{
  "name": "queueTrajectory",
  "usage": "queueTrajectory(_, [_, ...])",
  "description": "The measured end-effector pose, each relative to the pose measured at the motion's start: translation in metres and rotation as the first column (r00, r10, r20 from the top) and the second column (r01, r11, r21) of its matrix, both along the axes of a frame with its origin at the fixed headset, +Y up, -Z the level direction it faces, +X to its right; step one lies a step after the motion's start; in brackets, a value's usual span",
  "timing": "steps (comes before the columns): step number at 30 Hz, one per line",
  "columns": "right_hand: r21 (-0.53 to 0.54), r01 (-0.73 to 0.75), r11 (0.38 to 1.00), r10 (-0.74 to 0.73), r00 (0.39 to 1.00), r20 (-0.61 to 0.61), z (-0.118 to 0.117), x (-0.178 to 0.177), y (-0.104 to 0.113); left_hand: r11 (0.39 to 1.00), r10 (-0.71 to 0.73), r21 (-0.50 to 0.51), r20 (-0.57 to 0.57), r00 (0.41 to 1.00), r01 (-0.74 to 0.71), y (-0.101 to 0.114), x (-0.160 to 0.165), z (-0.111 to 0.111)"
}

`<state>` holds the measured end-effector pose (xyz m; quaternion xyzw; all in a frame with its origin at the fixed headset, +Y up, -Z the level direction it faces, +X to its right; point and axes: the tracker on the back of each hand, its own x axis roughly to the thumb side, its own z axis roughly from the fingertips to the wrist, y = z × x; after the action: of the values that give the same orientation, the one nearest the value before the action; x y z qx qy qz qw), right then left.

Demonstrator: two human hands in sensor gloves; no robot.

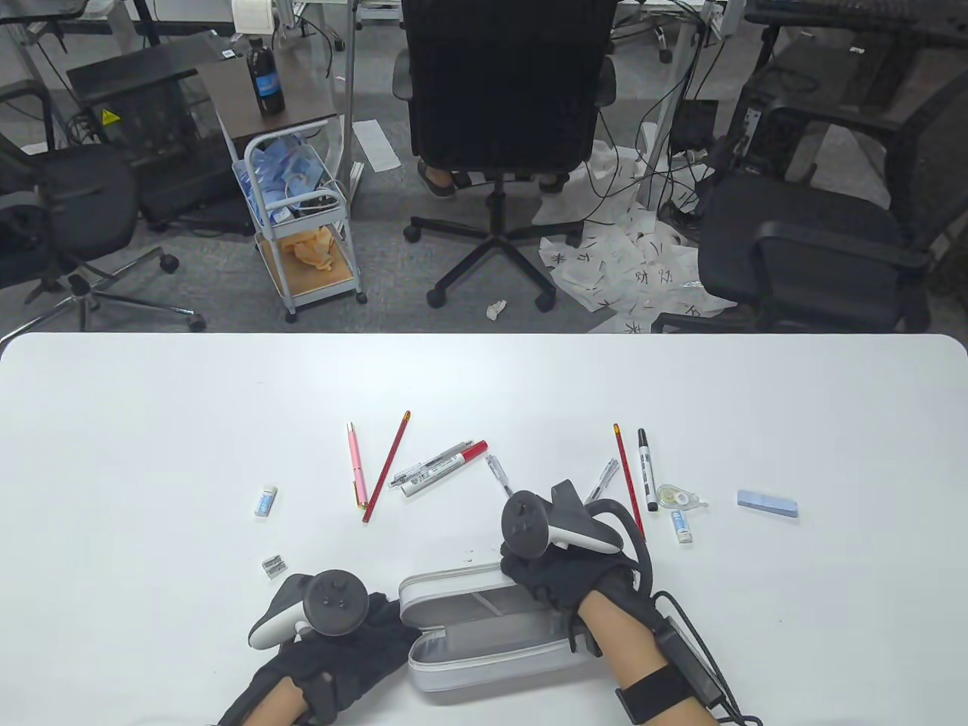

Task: Pack double-layer zippered pencil case

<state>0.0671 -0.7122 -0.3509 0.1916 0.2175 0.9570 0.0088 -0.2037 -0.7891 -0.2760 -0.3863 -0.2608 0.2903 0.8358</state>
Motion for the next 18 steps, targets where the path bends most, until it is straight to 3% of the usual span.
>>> queueTrajectory(6, [-0.070,0.029,0.997,-0.029,1.000,0.003,0.000,0.002,-0.004,0.993,0.107,-0.049,-0.057,0.993,-0.110,0.000,-0.009,-0.006])
queueTrajectory(11, [-0.025,-0.010,1.000,0.010,1.000,-0.013,0.002,0.000,-0.001,0.989,0.129,-0.069,-0.071,0.989,-0.134,0.000,-0.010,-0.007])
queueTrajectory(18, [-0.047,-0.018,0.999,0.019,1.000,0.016,-0.001,0.001,-0.001,0.984,0.157,-0.075,-0.098,0.983,-0.164,0.000,-0.013,-0.009])
